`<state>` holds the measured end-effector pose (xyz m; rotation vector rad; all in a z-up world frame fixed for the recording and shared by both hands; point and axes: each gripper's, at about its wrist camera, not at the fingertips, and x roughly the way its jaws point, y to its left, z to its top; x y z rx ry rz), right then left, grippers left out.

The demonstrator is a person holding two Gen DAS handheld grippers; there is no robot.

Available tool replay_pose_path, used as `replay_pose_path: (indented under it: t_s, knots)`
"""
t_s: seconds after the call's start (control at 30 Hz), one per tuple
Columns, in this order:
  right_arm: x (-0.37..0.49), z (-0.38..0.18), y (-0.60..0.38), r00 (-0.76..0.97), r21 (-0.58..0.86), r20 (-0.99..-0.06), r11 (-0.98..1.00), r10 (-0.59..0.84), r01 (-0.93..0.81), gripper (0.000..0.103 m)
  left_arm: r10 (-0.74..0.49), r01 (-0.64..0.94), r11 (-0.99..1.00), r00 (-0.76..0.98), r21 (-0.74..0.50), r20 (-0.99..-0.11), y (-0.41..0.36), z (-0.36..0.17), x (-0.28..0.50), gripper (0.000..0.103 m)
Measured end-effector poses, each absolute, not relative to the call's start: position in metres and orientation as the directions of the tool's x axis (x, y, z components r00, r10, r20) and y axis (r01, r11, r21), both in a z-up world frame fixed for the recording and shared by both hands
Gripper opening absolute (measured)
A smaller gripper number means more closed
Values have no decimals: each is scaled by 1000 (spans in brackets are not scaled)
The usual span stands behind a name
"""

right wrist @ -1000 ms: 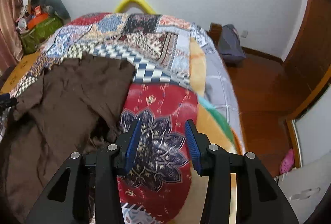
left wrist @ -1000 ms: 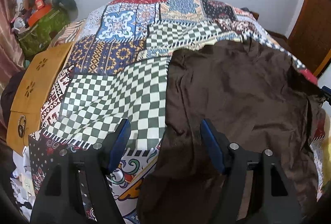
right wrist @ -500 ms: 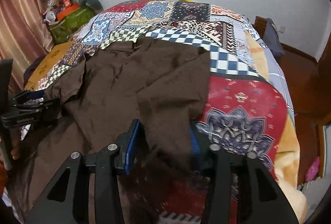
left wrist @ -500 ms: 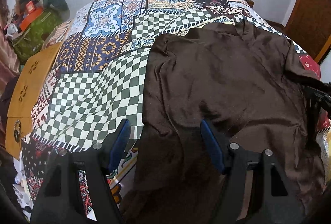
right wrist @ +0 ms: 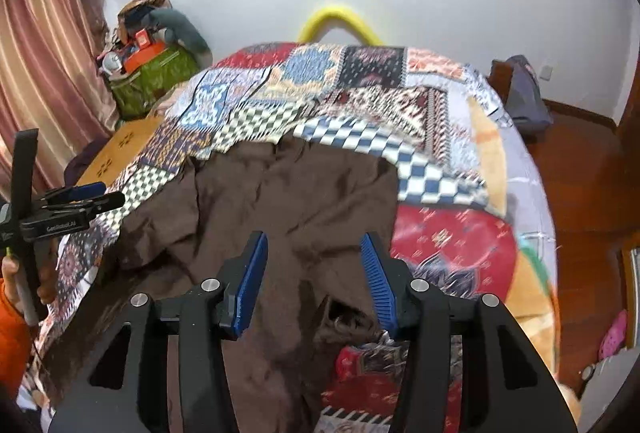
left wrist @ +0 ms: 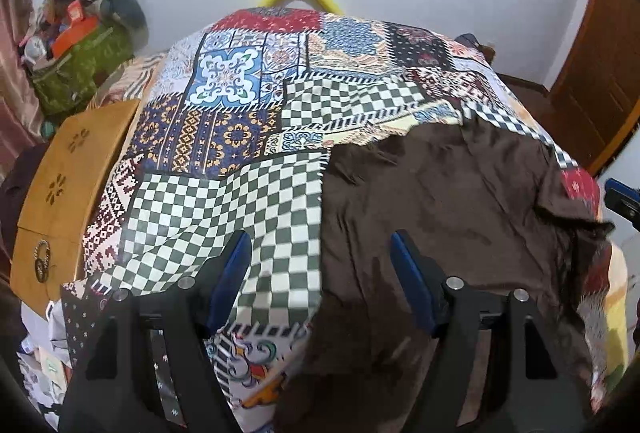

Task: Fold small clothes

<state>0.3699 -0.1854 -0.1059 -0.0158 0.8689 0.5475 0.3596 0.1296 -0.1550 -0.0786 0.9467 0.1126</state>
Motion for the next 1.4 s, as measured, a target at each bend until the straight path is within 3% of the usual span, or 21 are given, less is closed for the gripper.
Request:
replay_pose_path:
  t_s: [0.23, 0.4, 0.47, 0.53, 0.57, 0.63, 0.67, 0.8, 0.93, 1.07, 1.4]
  knots:
    - [408, -132, -197, 495, 235, -765, 894, 413, -382, 45, 48, -144, 989, 508, -30, -860, 137, -184, 392, 71]
    - [431, -159, -188, 428, 257, -805, 891, 411, -373, 44, -30, -104, 990, 474, -90, -880, 127, -204, 408, 68]
    - [432, -164, -180, 413, 253, -809, 883, 418, -396, 34, -60, -83, 990, 467, -111, -882, 121, -208, 414, 57]
    - [432, -163, -170, 422, 229, -807, 878, 412, -420, 19, -82, -55, 991, 475, -122, -876, 115, -208, 418, 34]
    - [433, -163, -165, 421, 228, -805, 873, 418, -431, 10, -82, -39, 993, 486, -115, -870, 110, -206, 419, 28]
    - [433, -160, -155, 430, 220, -796, 865, 426, -451, 9, -41, -32, 997, 509, -67, -860, 103, -201, 423, 9]
    - [434, -159, -151, 440, 208, -792, 865, 423, -456, 9, 1, -37, 999, 524, -21, -852, 99, -198, 425, 9]
    - [439, -150, -132, 470, 178, -772, 855, 428, -487, 9, 96, -79, 995, 525, 64, -846, 107, -201, 440, 9]
    - [440, -145, -121, 475, 143, -779, 854, 409, -500, 13, 64, -122, 993, 476, 7, -877, 128, -212, 448, 9]
    - [424, -134, -128, 501, 100, -769, 849, 397, -519, 41, 30, -137, 990, 498, -44, -867, 135, -202, 433, 13]
    - [374, -110, -177, 549, 84, -737, 860, 394, -504, 45, 65, -28, 998, 562, 59, -825, 95, -164, 387, 47]
